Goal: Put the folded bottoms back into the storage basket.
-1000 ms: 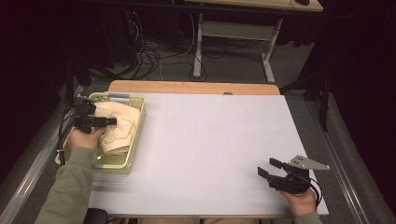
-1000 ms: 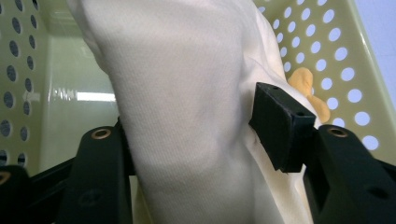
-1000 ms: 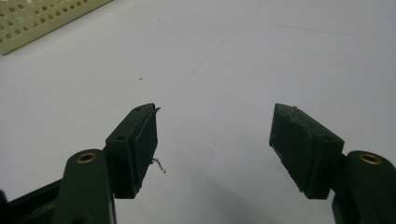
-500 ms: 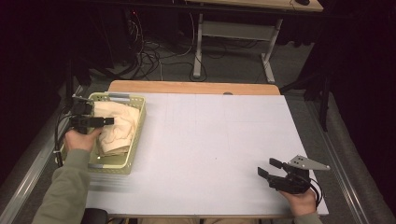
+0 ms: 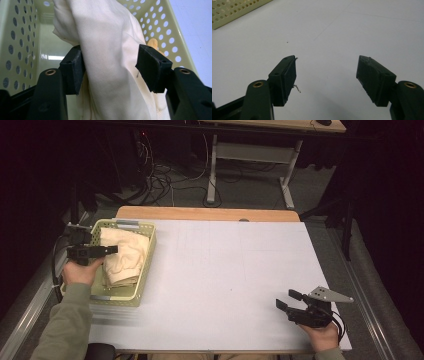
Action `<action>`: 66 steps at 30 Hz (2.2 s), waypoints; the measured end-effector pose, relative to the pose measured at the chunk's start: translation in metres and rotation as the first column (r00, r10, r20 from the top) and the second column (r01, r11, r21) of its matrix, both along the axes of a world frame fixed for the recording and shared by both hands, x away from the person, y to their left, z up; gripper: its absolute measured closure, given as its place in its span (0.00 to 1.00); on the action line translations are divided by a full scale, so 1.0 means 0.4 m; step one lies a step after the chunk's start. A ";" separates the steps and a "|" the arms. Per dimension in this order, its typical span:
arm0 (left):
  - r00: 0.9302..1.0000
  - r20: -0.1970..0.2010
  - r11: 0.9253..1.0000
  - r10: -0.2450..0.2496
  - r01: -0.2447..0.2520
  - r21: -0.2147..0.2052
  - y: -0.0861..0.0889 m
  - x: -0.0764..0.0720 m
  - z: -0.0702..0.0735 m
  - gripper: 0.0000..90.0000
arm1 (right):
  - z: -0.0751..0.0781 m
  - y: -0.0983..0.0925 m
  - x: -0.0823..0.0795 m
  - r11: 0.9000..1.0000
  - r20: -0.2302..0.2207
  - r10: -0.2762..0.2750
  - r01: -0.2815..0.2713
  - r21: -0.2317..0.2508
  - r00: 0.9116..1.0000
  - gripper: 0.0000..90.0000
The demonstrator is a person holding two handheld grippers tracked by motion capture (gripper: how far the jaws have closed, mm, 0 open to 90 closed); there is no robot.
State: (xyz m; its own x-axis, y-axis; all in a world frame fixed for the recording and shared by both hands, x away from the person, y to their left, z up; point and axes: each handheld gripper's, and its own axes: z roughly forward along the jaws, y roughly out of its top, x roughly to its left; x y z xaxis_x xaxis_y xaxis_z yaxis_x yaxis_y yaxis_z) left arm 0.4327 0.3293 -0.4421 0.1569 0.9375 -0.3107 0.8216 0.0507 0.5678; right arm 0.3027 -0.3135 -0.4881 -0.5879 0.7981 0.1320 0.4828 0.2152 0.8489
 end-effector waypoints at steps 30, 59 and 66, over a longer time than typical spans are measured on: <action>0.999 0.053 1.000 -0.003 0.003 -0.010 0.024 -0.058 0.014 0.42 | 0.000 -0.001 0.000 1.000 0.000 -0.003 0.003 0.001 1.000 0.36; 0.995 0.101 1.000 -0.018 0.019 -0.014 0.029 -0.108 0.033 0.42 | 0.000 -0.002 0.000 1.000 0.000 -0.007 0.007 0.002 1.000 0.36; 0.992 0.119 0.999 -0.043 0.045 -0.014 0.010 -0.118 0.037 0.42 | 0.000 -0.003 0.000 1.000 0.000 -0.008 0.008 0.004 1.000 0.36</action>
State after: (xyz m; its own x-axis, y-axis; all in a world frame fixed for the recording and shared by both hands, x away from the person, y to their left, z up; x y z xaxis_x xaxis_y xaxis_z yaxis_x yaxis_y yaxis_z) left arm 0.3856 0.3334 -0.4271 0.2346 0.9236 -0.3033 0.7503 0.0264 0.6606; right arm 0.3028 -0.3146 -0.4879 -0.5815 0.8022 0.1351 0.4845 0.2081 0.8497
